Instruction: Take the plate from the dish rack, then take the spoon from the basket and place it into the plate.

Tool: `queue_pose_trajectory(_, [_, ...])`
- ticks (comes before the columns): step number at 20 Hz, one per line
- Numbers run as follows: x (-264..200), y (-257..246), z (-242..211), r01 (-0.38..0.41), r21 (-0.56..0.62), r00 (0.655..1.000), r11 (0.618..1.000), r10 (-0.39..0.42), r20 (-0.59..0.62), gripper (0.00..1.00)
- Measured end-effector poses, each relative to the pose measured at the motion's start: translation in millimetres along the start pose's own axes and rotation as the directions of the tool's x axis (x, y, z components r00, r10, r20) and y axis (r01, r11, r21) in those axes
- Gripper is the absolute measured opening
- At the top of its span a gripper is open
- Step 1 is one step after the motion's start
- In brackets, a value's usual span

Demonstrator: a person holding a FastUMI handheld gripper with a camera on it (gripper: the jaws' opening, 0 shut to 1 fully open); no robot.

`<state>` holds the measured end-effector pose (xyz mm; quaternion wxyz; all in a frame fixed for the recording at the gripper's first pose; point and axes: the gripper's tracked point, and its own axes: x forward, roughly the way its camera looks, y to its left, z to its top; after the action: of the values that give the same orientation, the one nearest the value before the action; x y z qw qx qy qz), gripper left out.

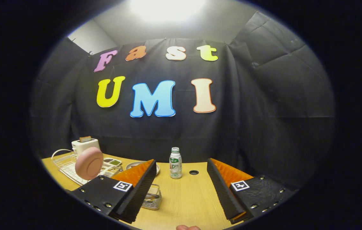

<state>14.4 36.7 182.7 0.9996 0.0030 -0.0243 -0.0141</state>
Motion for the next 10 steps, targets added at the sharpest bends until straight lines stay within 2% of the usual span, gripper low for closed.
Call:
queue_pose_trajectory(4, [-9.5, 22.2, 25.6, 0.026, -0.002, 1.000, 1.000, -0.026, -0.011, 0.97])
queue_pose_trajectory(10, [0.2, 75.9, 59.9, -0.008, -0.005, 1.000, 1.000, 0.008, -0.023, 0.97])
